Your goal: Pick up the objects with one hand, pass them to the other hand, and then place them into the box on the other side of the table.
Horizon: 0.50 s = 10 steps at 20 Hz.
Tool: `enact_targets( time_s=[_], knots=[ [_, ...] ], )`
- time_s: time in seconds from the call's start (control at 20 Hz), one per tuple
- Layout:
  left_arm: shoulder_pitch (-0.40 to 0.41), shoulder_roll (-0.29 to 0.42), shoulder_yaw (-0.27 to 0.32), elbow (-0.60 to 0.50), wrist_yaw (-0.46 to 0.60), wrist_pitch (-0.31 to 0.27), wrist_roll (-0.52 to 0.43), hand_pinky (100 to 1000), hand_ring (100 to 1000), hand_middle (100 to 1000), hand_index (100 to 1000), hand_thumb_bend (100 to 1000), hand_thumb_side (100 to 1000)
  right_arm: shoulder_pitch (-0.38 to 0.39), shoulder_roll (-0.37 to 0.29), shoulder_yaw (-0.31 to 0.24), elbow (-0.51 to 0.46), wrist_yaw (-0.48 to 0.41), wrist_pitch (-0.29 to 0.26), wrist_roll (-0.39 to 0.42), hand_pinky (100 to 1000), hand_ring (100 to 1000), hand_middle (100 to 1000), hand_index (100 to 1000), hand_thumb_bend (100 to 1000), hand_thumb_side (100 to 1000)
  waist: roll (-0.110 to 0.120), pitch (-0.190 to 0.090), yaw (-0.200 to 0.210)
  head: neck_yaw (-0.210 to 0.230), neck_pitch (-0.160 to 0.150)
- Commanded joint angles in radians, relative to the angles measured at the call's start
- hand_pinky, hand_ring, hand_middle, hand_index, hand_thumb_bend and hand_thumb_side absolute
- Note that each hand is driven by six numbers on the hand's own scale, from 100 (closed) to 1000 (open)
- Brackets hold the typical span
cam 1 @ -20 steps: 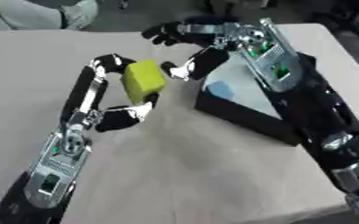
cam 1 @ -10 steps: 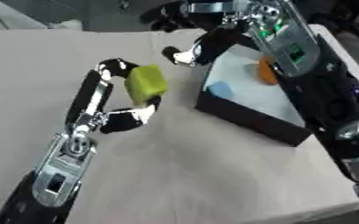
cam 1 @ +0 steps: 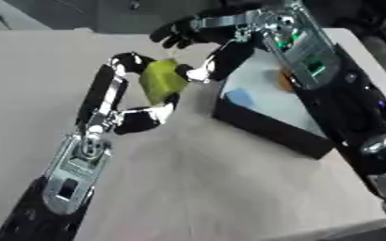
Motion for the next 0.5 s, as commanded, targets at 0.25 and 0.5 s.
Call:
enact_targets(
  time_s=[0.25,0.5],
  knots=[
    [-0.026,-0.021,0.017,0.001,-0.041,0.059,0.019,809,609,542,572,100,100,-0.028,-0.009,-0.012,-0.006,0.000,-0.019,0.000,1000,1000,1000,1000,100,183,-0.020,-0.019,-0.009,0.021,-0.009],
    [-0.029,-0.029,0.021,0.016,-0.038,0.069,0.029,808,607,539,571,100,100,-0.033,-0.013,-0.006,-0.026,-0.013,-0.007,0.000,1000,1000,1000,1000,100,173,-0.022,-0.018,-0.014,0.025,-0.005]
  ],
)
